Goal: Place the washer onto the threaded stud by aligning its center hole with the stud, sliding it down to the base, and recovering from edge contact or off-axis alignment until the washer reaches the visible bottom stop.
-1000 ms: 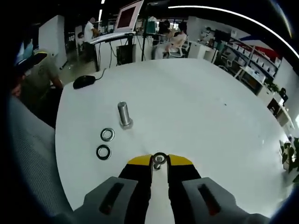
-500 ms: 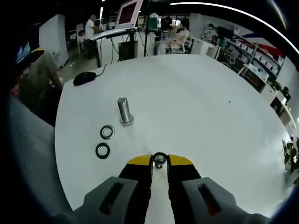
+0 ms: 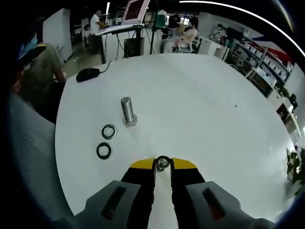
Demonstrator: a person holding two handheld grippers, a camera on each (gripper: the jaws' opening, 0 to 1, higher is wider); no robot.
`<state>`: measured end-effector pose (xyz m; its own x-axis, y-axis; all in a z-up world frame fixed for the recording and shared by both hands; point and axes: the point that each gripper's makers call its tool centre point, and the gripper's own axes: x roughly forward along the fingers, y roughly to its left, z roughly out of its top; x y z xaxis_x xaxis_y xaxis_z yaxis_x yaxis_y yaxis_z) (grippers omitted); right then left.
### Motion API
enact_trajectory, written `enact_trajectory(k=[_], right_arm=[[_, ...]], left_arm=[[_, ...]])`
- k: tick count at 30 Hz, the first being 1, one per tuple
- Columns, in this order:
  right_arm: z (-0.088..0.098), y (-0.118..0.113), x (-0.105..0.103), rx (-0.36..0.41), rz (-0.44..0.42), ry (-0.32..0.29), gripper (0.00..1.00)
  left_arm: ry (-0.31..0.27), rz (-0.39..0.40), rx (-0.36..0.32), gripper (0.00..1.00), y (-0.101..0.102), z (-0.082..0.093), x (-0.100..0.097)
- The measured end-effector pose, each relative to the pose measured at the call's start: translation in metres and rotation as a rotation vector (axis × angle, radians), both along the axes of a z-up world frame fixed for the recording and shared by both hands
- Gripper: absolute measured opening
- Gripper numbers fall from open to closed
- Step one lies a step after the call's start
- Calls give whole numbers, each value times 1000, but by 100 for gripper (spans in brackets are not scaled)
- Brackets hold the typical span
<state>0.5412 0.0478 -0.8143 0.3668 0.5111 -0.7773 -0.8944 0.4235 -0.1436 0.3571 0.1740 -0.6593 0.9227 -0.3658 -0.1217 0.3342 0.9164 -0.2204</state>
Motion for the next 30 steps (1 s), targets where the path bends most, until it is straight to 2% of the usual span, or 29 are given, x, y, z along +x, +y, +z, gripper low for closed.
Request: enact_trajectory(k=[13, 16, 20, 23, 27, 30], right_arm=[[-1, 4, 1, -54, 44, 10, 13], [-1, 3, 2, -59, 30, 20, 13], [10, 8, 1, -37, 35, 1, 13], [1, 1, 3, -99, 49, 4, 13], [1, 5, 2, -83, 47, 21, 13], [1, 4, 2, -112, 77, 23, 13]], left_arm=[[0, -7, -3, 70, -1, 0, 0], [0, -7, -6, 70, -1, 0, 0], [-1, -8, -6, 70, -1, 1, 0], [-1, -9, -7, 70, -2, 1, 0], [-1, -10, -7, 70, -2, 0, 0], [-2, -8, -9, 70, -1, 1, 0]])
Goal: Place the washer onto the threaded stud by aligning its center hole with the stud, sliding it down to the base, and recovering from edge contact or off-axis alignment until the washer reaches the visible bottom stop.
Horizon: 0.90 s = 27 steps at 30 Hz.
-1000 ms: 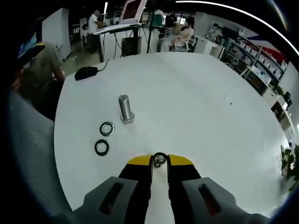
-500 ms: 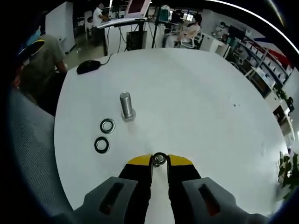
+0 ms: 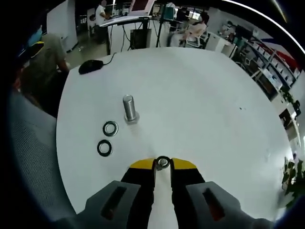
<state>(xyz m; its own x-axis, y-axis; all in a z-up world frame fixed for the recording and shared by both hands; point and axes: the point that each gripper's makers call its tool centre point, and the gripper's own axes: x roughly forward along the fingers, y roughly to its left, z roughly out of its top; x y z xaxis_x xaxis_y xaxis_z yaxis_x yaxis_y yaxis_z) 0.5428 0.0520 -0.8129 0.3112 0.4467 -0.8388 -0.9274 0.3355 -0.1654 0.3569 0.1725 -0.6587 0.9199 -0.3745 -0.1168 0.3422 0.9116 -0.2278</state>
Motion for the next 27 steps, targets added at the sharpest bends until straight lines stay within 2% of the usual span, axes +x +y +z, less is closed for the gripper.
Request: enact_trajectory(k=[3, 7, 15, 20, 27], right_arm=[[3, -2, 0, -58, 69, -20, 13], [6, -1, -2, -63, 86, 7, 13], [3, 4, -4, -124, 151, 67, 13], [-7, 1, -4, -166, 167, 100, 13], [-6, 5, -2, -151, 160, 111, 13]], left_arm=[[0, -1, 1, 70, 0, 0, 0], [-3, 3, -2, 70, 1, 0, 0], [-3, 3, -5, 70, 1, 0, 0], [-1, 3, -5, 70, 0, 0, 0], [2, -2, -6, 70, 0, 0, 0]])
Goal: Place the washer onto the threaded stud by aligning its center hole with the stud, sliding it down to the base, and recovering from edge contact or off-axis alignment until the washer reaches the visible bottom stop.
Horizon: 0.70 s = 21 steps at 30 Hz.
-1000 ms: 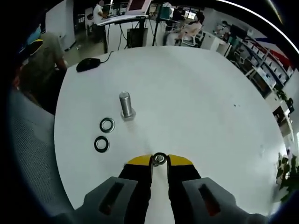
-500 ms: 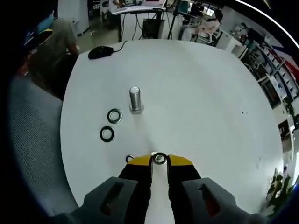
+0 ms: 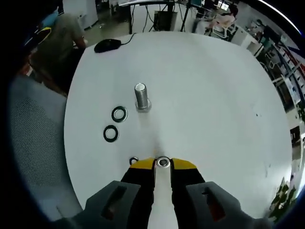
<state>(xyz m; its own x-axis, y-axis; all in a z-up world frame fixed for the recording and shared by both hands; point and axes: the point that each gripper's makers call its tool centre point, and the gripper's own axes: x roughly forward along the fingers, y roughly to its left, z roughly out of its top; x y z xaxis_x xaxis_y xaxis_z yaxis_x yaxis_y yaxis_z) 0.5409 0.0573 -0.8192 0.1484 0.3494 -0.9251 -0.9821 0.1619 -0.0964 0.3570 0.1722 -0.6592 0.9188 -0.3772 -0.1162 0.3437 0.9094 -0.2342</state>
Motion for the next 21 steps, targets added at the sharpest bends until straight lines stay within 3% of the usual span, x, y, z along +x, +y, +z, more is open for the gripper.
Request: enact_trajectory(k=[4, 9, 13, 21], right_arm=[[1, -3, -3, -15, 9, -3, 13], [12, 6, -3, 18, 22, -30, 13], [5, 2, -1, -48, 70, -54, 13], [5, 1, -7, -60, 81, -28, 13]], left_arm=[[1, -3, -2, 70, -1, 0, 0], [3, -9, -2, 70, -2, -1, 0], [4, -12, -1, 70, -2, -1, 0], [4, -10, -3, 70, -2, -1, 0]])
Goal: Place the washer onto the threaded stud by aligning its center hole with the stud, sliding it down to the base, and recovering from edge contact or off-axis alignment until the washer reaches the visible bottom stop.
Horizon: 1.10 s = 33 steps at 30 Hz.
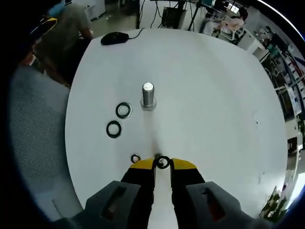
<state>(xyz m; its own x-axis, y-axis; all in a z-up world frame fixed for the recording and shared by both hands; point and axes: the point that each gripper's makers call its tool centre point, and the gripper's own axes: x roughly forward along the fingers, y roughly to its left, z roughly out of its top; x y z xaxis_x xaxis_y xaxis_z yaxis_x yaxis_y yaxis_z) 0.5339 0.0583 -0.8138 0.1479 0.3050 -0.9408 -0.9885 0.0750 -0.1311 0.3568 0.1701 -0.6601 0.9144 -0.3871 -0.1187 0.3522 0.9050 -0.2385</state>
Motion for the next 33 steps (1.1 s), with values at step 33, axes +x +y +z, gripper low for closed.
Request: enact_trajectory(k=[33], right_arm=[[-14, 2, 0, -56, 55, -6, 14]], left_arm=[[6, 2, -4, 69, 1, -1, -1]])
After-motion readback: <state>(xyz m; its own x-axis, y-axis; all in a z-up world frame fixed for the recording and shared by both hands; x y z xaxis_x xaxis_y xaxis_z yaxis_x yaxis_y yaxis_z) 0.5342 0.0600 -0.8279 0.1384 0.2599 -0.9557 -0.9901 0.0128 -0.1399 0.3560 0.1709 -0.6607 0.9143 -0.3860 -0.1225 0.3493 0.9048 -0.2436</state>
